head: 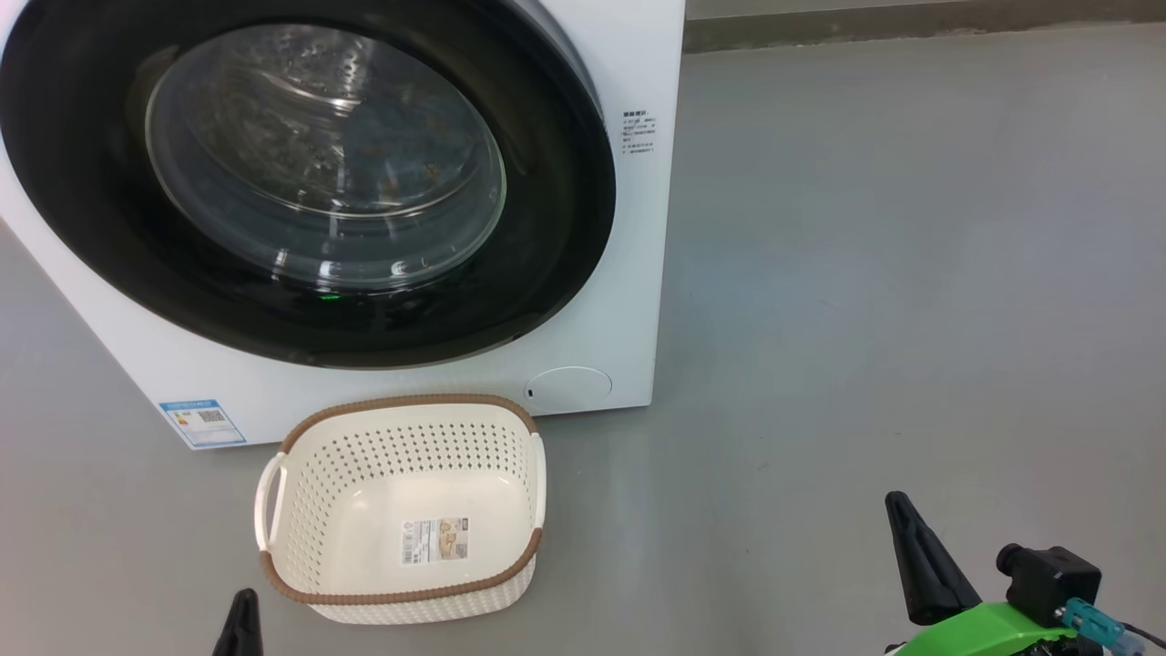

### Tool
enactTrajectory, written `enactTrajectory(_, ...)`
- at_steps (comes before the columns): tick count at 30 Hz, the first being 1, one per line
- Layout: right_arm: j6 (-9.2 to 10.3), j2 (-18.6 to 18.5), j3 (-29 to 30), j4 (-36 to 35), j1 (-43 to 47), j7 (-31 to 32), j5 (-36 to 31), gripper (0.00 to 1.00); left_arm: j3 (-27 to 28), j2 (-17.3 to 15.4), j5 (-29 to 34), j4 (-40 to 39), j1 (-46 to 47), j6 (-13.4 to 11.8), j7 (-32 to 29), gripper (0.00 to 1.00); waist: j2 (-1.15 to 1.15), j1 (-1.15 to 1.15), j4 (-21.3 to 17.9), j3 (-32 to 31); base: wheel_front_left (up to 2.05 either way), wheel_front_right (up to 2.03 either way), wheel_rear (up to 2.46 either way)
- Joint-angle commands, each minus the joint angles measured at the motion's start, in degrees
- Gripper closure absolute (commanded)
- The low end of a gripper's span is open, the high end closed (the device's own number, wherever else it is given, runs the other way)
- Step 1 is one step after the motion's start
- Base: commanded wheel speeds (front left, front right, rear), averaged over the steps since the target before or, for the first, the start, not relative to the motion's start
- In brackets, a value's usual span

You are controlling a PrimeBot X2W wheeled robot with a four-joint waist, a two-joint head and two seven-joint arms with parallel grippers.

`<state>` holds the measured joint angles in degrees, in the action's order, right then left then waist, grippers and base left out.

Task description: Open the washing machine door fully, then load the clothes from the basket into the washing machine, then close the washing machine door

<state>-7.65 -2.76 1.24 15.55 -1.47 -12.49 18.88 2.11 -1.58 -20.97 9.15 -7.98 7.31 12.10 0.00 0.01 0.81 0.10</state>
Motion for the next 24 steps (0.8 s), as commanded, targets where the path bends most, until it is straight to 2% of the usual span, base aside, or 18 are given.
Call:
enactTrajectory(1,0.02,-0.25,0.36,-1.37,-1.72,0.28,2.23,1.0,0.7,-0.7,-1.49,-1.0,1.66,0.02,-0.36,1.0,0.0,-0.01,-0.01,0.01,0.0,0.0,0.0)
enactTrajectory(24,0.05,-0.37,1.16,-1.39,-2.32,3.88,16.67,1.0,1.35,-0.91,-15.58,0.19,4.18,0.05,-3.95,1.0,0.0,-0.01,-0.17,0.02,0.0,0.0,0.0)
